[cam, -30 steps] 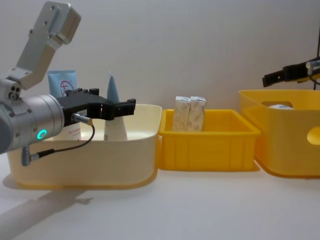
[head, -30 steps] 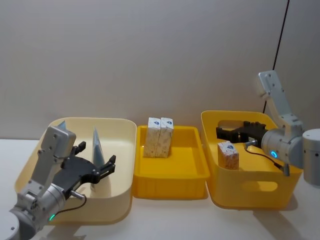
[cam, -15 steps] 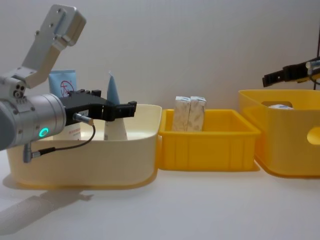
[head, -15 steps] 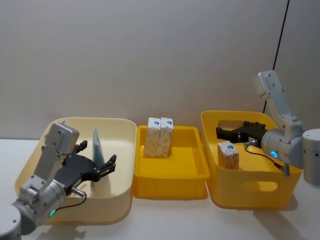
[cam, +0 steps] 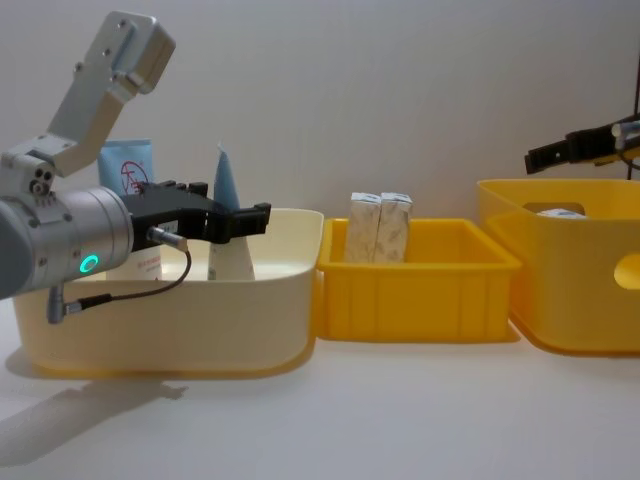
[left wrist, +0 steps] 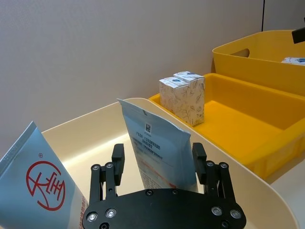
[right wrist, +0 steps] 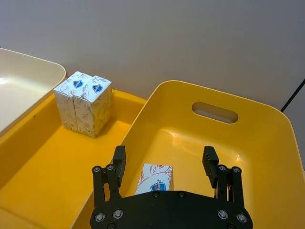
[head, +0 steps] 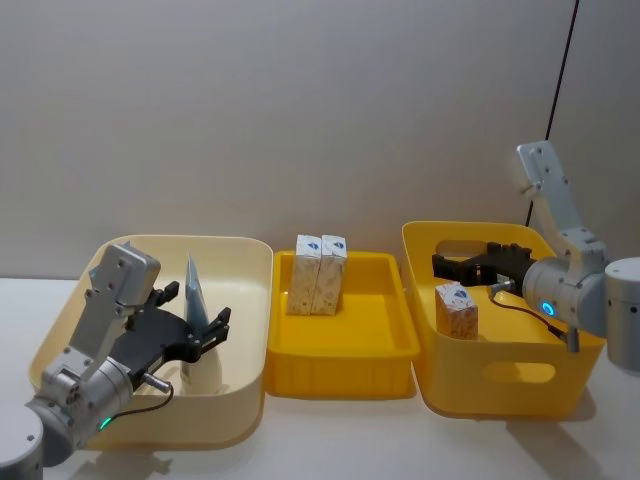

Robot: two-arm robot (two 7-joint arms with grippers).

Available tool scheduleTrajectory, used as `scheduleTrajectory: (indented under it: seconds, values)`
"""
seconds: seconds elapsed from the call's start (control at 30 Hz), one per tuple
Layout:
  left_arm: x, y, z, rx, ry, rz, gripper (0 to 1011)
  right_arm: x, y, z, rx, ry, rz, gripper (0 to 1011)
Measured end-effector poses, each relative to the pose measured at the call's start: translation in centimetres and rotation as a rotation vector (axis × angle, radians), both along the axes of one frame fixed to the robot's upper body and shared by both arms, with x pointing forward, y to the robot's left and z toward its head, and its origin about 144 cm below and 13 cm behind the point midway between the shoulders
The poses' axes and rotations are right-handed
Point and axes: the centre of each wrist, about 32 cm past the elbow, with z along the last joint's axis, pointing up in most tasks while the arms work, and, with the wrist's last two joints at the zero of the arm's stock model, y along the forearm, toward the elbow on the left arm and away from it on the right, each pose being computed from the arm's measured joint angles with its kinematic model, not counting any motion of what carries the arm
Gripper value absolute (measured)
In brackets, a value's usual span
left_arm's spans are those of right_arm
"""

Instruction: Bimanual collaborative sorting of washing and personal care products

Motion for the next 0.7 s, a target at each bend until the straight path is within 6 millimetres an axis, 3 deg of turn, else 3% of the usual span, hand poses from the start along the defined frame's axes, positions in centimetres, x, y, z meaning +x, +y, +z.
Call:
scheduleTrajectory:
  seconds: [0.3, 0.37, 0.47, 0.7]
  values:
    - [0.1, 0.02, 0.03, 0.002, 0.001, -0.001, 645, 0.0, 0.0, 0.0, 0.0, 0.0, 0.0, 1001]
    - [0.11, 0.02, 0.04, 0.002, 0.001, -0.001, 624, 0.0, 0.0, 0.0, 0.0, 0.0, 0.0, 1001]
    - [0.12, 0.02, 0.04, 0.002, 0.001, -0.001, 479, 0.0, 0.0, 0.0, 0.0, 0.0, 0.0, 1001]
    - [0.14, 0.01, 0.04, 0.003, 0.001, -0.002, 290, 0.0, 0.0, 0.0, 0.0, 0.0, 0.0, 1001]
